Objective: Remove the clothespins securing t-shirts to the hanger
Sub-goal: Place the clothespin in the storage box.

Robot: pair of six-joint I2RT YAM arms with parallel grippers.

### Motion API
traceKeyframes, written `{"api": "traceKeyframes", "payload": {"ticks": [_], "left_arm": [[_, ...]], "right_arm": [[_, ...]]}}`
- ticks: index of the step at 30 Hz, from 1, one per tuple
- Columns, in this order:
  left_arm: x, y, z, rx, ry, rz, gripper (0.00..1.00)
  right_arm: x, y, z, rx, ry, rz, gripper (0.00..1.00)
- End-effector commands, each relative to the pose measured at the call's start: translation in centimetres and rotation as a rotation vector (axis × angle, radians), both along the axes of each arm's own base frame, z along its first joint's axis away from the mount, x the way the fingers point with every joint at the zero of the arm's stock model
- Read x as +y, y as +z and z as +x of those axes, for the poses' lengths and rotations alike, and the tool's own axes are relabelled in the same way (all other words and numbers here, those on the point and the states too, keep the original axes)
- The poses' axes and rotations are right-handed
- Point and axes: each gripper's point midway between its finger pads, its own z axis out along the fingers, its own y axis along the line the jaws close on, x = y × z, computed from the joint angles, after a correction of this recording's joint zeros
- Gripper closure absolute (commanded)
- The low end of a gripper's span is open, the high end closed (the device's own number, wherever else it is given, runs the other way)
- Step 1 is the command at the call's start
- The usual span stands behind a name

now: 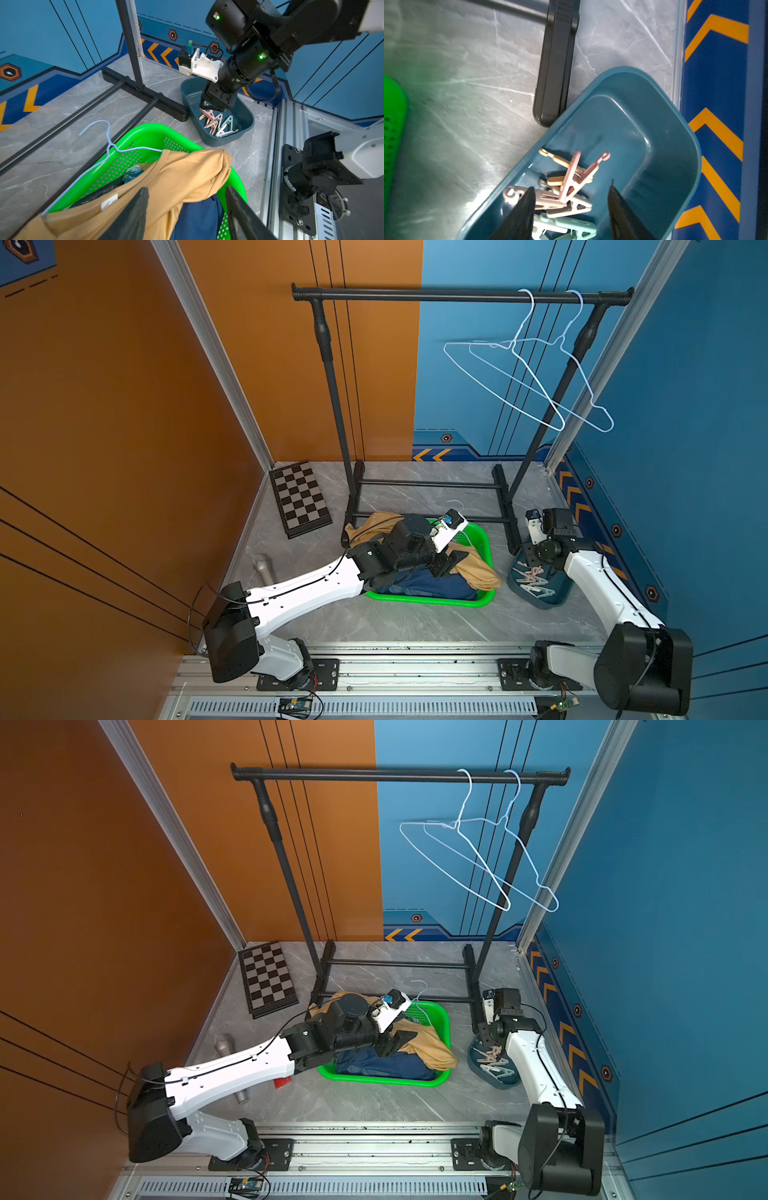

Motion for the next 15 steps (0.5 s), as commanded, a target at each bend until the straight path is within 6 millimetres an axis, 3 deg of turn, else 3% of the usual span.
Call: {"api": "traceKeyframes", "payload": {"ticks": [1, 7, 10, 12, 15], "left_arm": [[2.7, -0.9, 0.7, -0.008, 0.060, 0.058, 0.38], [6.4, -1.0, 1.8, -0.003, 0.138, 0.066, 0.36], [8.0, -0.4, 2.4, -0.006, 0.174, 0.065, 0.35], [9.5, -1.7, 2.4, 0.018, 0.197, 0.099, 0.35], [11.1, -1.7, 2.8, 0.024, 0.232, 0.098, 0.34]], "right_arm": [[0.7, 2.7, -0.6, -0.050, -0.014, -0.011, 0.35], [3.8, 7.2, -1.1, -0.099, 0.027, -0.014, 0.21], [6.0, 8.2, -1.4, -0.094, 0.044, 0.027, 0.16], [7.8, 8.7, -1.5, -0.101, 0.073, 0.064, 0.15], [10.4, 9.5, -1.2, -0.123, 0.111, 0.139, 0.13]]}}
